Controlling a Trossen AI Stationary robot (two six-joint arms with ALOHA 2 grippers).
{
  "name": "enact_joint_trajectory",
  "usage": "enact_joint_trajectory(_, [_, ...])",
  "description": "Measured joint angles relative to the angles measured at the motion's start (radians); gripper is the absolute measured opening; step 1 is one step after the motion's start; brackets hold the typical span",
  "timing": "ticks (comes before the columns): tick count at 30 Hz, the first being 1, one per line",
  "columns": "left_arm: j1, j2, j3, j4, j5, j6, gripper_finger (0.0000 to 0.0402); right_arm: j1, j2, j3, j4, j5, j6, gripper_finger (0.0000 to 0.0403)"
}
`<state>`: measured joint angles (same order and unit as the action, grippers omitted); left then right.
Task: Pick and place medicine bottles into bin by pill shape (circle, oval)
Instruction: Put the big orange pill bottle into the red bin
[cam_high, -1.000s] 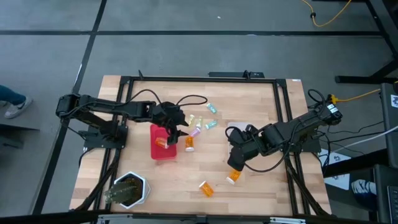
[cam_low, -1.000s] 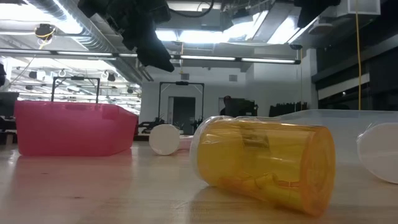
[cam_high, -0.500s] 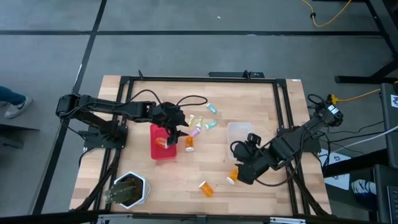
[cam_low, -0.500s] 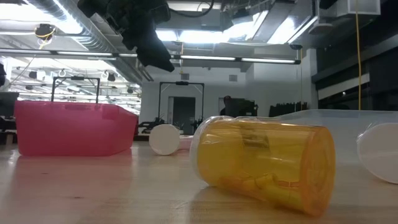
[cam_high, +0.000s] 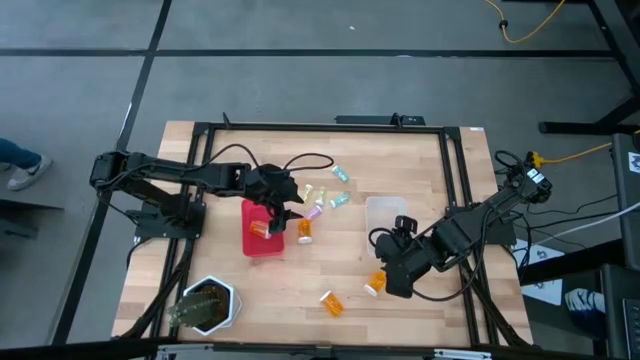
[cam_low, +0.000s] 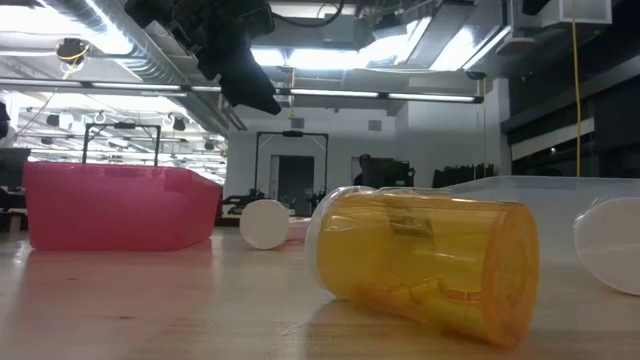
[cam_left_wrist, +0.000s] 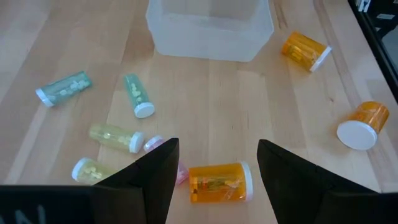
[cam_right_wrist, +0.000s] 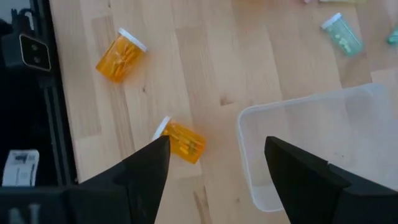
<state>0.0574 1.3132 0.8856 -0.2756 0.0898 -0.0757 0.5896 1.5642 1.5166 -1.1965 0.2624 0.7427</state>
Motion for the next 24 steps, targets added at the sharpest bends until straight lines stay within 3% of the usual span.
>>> enact_joint_trajectory(12, [0.0,0.0,0.0,0.006,-0.003,0.0,0.0212,0.0,0.0,-0.019,0.007,-0.051,-0.249,0.0264])
enact_joint_trajectory(19, [0.0,0.0,0.0,0.046,-0.01,0.006,0.0212,-0.006,0.002,-0.208,0.097,-0.084,-0.24,0.0264])
enact_joint_trajectory(24, [0.001,0.0,0.0,0.045,-0.011,0.007,0.0212,-0.016,0.001,-0.246,0.133,-0.083,-0.17,0.0264])
